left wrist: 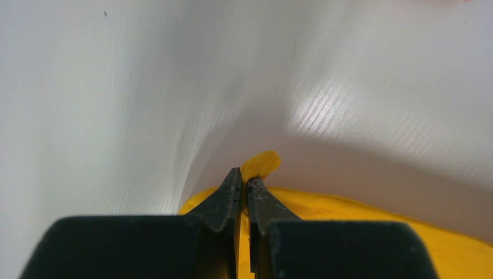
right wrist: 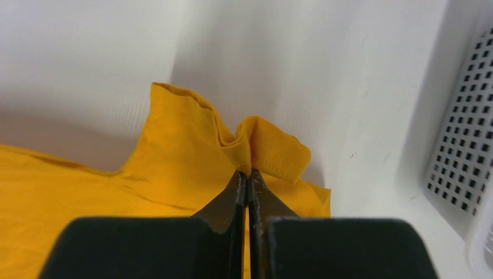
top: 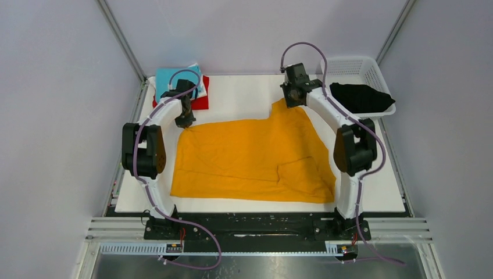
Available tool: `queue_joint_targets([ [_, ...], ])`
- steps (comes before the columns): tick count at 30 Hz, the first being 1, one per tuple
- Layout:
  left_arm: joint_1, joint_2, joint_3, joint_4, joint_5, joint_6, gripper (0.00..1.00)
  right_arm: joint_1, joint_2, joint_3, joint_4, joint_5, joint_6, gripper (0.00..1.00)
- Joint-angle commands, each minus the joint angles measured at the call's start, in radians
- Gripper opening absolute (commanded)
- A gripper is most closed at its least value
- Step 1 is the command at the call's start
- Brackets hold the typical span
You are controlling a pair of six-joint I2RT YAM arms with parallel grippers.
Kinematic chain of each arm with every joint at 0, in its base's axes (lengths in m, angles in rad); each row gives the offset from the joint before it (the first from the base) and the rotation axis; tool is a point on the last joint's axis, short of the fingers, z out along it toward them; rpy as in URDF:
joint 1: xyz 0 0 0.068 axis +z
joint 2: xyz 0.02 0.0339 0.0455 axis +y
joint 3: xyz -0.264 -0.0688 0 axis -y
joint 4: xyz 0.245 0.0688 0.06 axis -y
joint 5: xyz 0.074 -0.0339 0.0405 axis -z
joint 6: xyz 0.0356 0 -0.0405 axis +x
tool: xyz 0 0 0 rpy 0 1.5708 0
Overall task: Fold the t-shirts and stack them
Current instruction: Grab the side of the flattened tshirt furthest away from the robot with both arms, then fold the other side of the tshirt into a rectangle
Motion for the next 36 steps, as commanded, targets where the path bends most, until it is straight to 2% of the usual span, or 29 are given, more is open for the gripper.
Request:
queue_joint_targets([
  [1,-0.007,-0.047,0.006,0.006,-0.030,-0.018,0.00,0.003,-0.185,-0.210,0.195,-0.044,-0.036,0.00],
  [11,-0.039,-0.251,-0.281,0.130,-0.012,-0.092,0.00,0.082,-0.553,-0.653,0.266,0.042,0.068,0.00],
  [18,-0.059,-0.359,-0.401,0.190,-0.044,-0.096,0.00,0.164,-0.796,-0.893,0.204,0.115,0.202,0.00],
  [25,-0.059,-0.370,-0.361,0.223,-0.090,-0.065,0.00,0.233,-0.954,-1.023,0.119,0.184,0.294,0.01],
  [29,-0.059,-0.357,-0.292,0.205,-0.124,-0.044,0.00,0.238,-1.008,-1.045,0.126,0.146,0.309,0.01],
  [36,-0.059,-0.353,-0.391,0.217,-0.121,-0.074,0.00,0.253,-1.026,-1.062,0.105,0.127,0.329,0.03],
])
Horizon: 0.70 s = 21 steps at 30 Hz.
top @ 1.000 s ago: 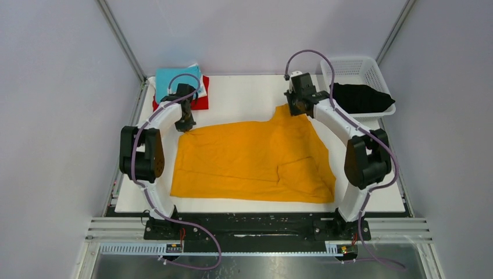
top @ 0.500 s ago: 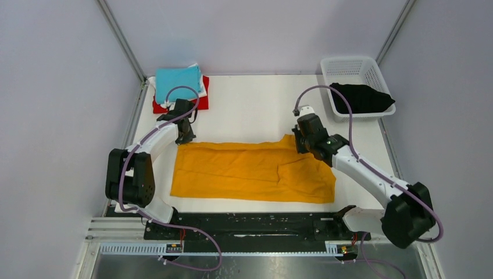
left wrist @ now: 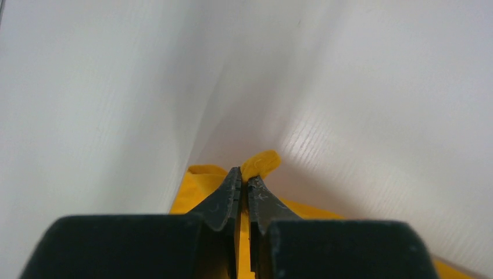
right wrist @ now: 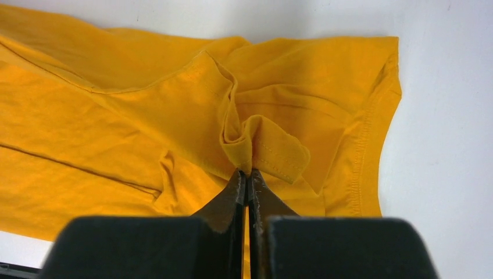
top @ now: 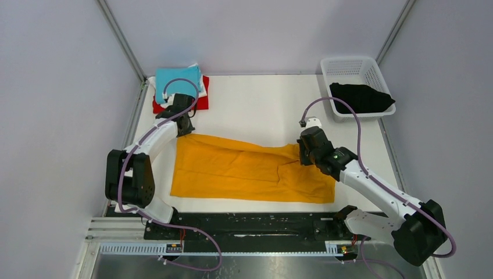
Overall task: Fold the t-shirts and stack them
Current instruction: Fold the other side of the tshirt into a rectangle
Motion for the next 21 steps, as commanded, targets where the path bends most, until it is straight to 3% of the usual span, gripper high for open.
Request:
queue_joint_targets([
  [1,0.001,-0.019,-0.071,0.030,-0.046,-0.021,0.00,0.023,-0.031,-0.021,-0.031,0.012,0.047,0.03],
  [6,0.001,-0.083,-0.166,0.028,-0.046,-0.073,0.00,0.084,-0.064,-0.072,-0.095,-0.013,0.102,0.08],
  [9,-0.003,-0.168,-0.245,0.023,-0.056,-0.115,0.14,0.156,-0.063,-0.108,-0.176,-0.016,0.198,0.16],
  [10,-0.003,-0.203,-0.275,0.022,-0.065,-0.130,0.16,0.181,-0.066,-0.123,-0.207,-0.027,0.247,0.20],
  [12,-0.003,-0.270,-0.319,0.005,-0.093,-0.155,0.19,0.242,-0.087,-0.153,-0.267,-0.061,0.341,0.45],
  [13,-0.003,-0.305,-0.333,-0.012,-0.106,-0.175,0.29,0.278,-0.108,-0.173,-0.288,-0.077,0.387,0.63],
  [14,-0.003,-0.338,-0.341,-0.030,-0.124,-0.195,0.59,0.303,-0.136,-0.196,-0.304,-0.096,0.422,0.94],
  [15,-0.003,-0.379,-0.343,-0.051,-0.139,-0.212,0.94,0.321,-0.167,-0.217,-0.314,-0.134,0.451,0.99],
  [16,-0.003,-0.411,-0.337,-0.069,-0.147,-0.224,0.98,0.327,-0.207,-0.232,-0.323,-0.157,0.468,0.99],
  [21,-0.005,-0.562,-0.309,-0.055,-0.030,-0.237,0.99,0.328,-0.404,-0.215,-0.286,-0.115,0.443,1.00],
])
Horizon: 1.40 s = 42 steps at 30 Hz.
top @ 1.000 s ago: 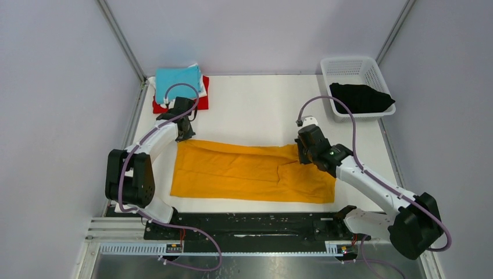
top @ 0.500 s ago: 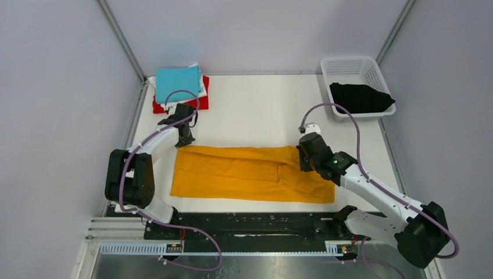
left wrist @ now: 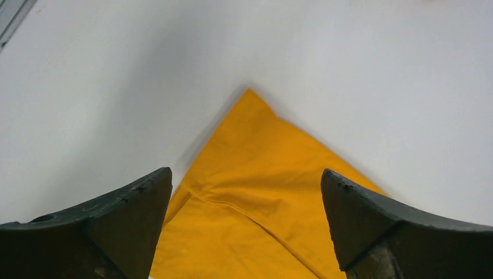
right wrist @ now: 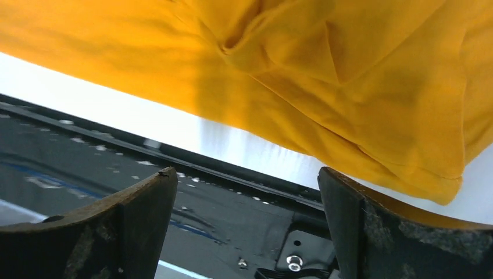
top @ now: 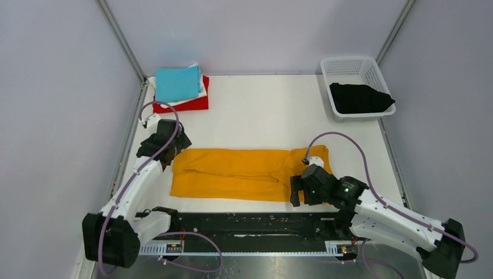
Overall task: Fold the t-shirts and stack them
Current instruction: Fold the other side of the tshirt into a rectangle
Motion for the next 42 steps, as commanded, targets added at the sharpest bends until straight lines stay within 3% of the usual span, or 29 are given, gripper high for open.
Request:
queue_joint_targets([
  [1,-0.004,-0.121,0.024,0.046,0.104,-0.030,0.99,0.009,-0.153,0.046,0.038,0.046,0.031,1.00],
  [4,-0.005,-0.123,-0.028,0.171,0.289,-0.018,0.99,0.008,-0.184,0.071,0.137,0.162,-0.006,0.99],
  [8,-0.006,0.018,-0.064,0.283,0.500,-0.013,0.99,-0.019,-0.036,0.159,0.228,0.243,-0.099,0.99],
  [15,-0.006,0.188,-0.083,0.307,0.403,0.001,0.99,-0.160,0.443,0.337,0.345,0.107,-0.211,1.00],
  [20,-0.006,0.247,-0.093,0.324,0.369,0.000,0.99,-0.161,0.624,0.400,0.281,-0.005,-0.265,0.99],
  [27,-0.006,0.302,-0.079,0.332,0.342,0.001,0.99,-0.106,0.521,0.230,0.222,-0.181,-0.175,0.99],
  [35,-0.006,0.291,-0.072,0.315,0.304,0.005,0.99,0.205,0.252,0.154,0.082,-0.389,-0.033,1.00],
  [38,-0.005,0.285,-0.069,0.306,0.301,0.004,0.99,0.212,0.145,0.126,0.073,-0.320,0.011,1.00],
  [42,-0.006,0.272,-0.069,0.302,0.298,0.006,0.99,0.207,0.067,0.154,0.028,-0.090,0.011,0.99],
])
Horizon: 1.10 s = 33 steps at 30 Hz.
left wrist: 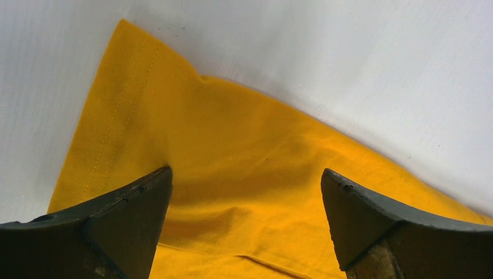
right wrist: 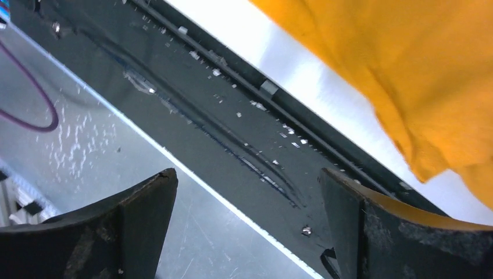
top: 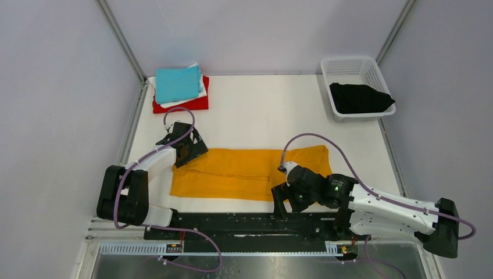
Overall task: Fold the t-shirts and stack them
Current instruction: Fold the other side of the tshirt into a rectangle, then rotate the tshirt 90 degrees
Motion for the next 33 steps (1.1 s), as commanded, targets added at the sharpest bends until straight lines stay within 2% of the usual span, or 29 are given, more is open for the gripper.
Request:
queue_joint_targets([
  [1,0.002,-0.021,0.026,0.008,-0.033,0.010,0.99,-0.006,-0.057,0.027,-0.069,0.240,0.055,0.99],
  [3,0.003,-0.021,0.026,0.005,-0.029,0.011,0.99,-0.037,-0.064,0.028,-0.064,0.320,0.078,0.99],
  [5,0.003,-0.016,0.026,0.004,-0.025,0.009,0.99,-0.118,-0.054,0.010,-0.047,0.321,0.105,0.99],
  [9,0.003,0.002,0.022,0.018,0.016,-0.006,0.99,-0.324,0.007,-0.087,0.108,0.188,0.170,1.00],
  [11,0.002,0.004,0.005,0.050,0.045,-0.024,0.99,-0.384,0.065,-0.138,0.192,0.159,0.173,0.99],
  [18,0.000,-0.009,-0.048,0.086,0.059,-0.104,0.99,-0.624,0.342,-0.090,0.380,0.028,0.109,0.99],
  [22,-0.028,-0.056,-0.157,0.244,0.120,-0.226,0.99,-0.784,0.600,0.074,0.430,-0.121,0.026,0.99],
  [25,-0.100,-0.091,-0.194,0.269,0.100,-0.276,0.99,-0.889,0.805,0.266,0.396,-0.249,0.008,0.99],
  [28,-0.205,-0.104,-0.211,0.257,0.079,-0.320,0.99,-0.902,0.982,0.513,0.304,-0.235,-0.035,1.00],
  [33,-0.400,-0.118,-0.250,0.265,0.106,-0.430,0.99,-0.904,1.216,0.945,0.053,-0.212,-0.127,0.99],
])
